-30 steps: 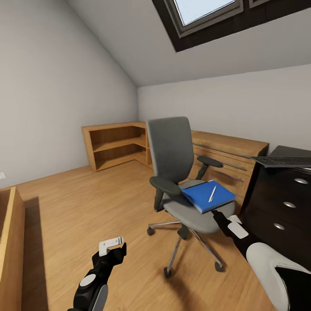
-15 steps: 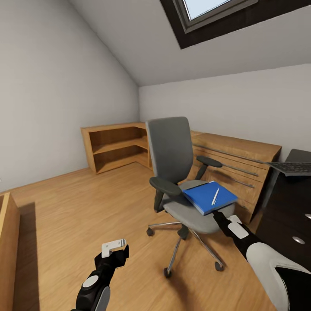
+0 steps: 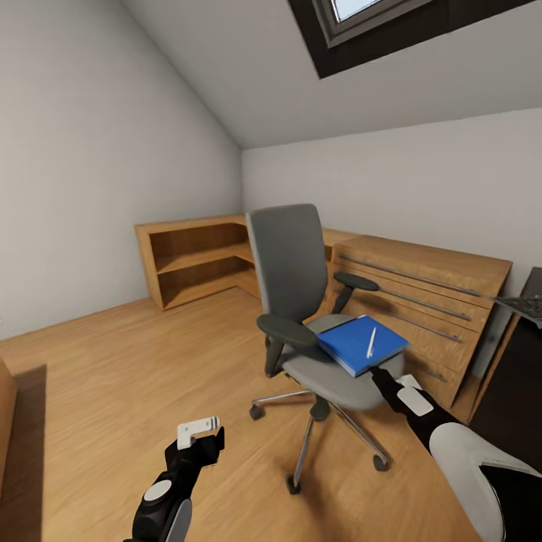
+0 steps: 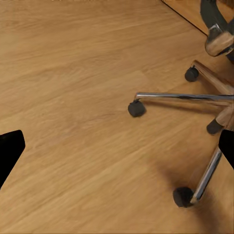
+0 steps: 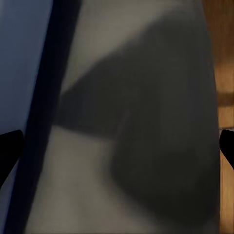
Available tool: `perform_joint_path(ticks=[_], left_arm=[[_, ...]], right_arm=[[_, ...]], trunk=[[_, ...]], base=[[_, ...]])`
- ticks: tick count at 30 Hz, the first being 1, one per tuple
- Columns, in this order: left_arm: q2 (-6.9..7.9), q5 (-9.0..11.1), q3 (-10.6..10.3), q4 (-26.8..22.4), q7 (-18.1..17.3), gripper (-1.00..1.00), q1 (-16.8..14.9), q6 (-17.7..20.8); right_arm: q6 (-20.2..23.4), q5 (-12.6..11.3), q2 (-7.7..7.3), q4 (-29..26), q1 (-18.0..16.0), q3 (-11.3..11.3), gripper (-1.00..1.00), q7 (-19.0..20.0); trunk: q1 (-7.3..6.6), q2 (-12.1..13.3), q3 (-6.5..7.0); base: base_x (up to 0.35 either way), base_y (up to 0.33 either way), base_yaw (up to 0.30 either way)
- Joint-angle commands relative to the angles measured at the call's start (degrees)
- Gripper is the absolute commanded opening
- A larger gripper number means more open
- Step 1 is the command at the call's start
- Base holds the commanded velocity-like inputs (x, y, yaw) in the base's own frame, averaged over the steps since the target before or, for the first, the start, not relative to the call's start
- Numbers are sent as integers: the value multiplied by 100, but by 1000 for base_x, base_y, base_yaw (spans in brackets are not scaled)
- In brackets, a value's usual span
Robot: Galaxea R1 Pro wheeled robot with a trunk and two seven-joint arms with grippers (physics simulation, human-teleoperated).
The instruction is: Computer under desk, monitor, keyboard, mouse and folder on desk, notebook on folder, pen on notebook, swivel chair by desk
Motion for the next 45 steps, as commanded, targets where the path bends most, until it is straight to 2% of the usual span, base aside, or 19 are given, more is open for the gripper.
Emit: perform_joint_path(ticks=[1, 8, 13, 18, 29, 45], left_arm=[[2, 60, -11, -6, 51, 100, -4, 17], [2, 60, -2, -6, 51, 100, -4, 17], [2, 60, -2, -8, 56, 100, -4, 15], [2, 60, -2, -12, 64, 100, -4, 14], [7, 60, 5, -11, 60, 100, -4, 9], [10, 60, 0, -8, 60, 100, -4, 9]], right_arm=[[35, -70, 6, -11, 2, -14, 100, -17], [35, -70, 6, -11, 2, -14, 100, -17], [35, -64, 5, -11, 2, -14, 100, -17], [35, -63, 6, -11, 2, -14, 100, -17], [35, -61, 6, -11, 2, -10, 100, -17], [29, -61, 0, -11, 2, -9, 100, -17]], trunk=[[3, -1, -6], [3, -1, -6], [3, -1, -6], [-107, 200, 83], [-107, 200, 83], [-107, 200, 83]], base=[[312, 0, 0], [237, 0, 0], [21, 0, 0], [3, 0, 0], [0, 0, 0], [-115, -27, 0]])
